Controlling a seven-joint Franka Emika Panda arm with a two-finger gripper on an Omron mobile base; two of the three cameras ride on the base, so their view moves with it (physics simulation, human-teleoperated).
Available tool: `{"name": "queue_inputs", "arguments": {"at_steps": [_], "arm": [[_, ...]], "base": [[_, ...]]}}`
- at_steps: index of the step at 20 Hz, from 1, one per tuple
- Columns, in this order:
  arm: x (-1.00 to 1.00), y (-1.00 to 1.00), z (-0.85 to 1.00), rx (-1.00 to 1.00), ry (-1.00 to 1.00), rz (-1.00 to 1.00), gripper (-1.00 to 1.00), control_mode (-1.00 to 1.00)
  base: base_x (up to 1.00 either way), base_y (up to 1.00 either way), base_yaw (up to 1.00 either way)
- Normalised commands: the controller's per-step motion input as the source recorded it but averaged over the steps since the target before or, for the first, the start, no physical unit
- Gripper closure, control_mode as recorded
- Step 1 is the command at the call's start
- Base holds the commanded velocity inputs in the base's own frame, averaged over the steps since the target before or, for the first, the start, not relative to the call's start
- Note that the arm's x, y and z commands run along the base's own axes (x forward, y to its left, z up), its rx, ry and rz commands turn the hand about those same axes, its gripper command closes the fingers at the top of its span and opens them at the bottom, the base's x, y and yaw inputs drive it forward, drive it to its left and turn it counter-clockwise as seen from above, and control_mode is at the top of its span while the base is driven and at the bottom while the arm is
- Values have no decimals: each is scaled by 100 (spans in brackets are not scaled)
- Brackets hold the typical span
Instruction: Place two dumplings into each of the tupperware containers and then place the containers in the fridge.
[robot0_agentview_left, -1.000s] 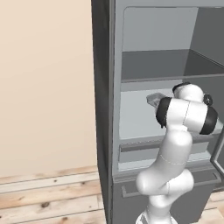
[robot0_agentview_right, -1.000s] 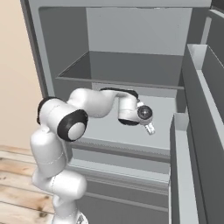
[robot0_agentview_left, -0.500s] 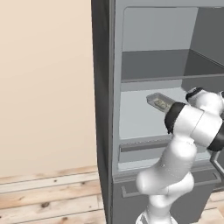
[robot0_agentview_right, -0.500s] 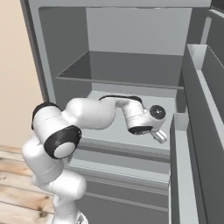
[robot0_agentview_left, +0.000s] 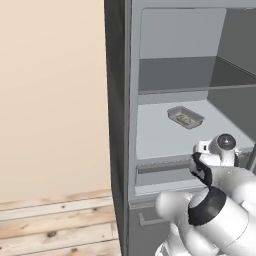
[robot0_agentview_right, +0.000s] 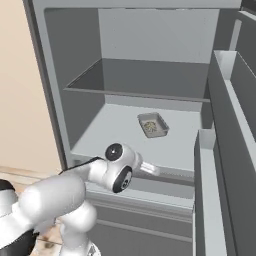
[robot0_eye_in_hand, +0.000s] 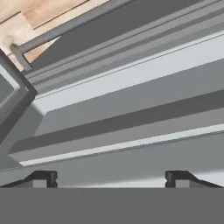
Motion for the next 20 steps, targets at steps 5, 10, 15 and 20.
{"name": "queue_inputs", "arguments": {"at_steps": [5, 10, 15, 20], "arm": [[-100, 56, 100, -7, -10, 4, -100, -100], [-100, 91, 72, -4, 2, 9, -100, -100], [-82, 100, -11, -8, -4, 29, -100, -100], [-33, 100, -98, -7, -4, 37, -100, -100]], "base": [[0, 0, 0], [0, 0, 0], [0, 0, 0], [0, 0, 0]]}}
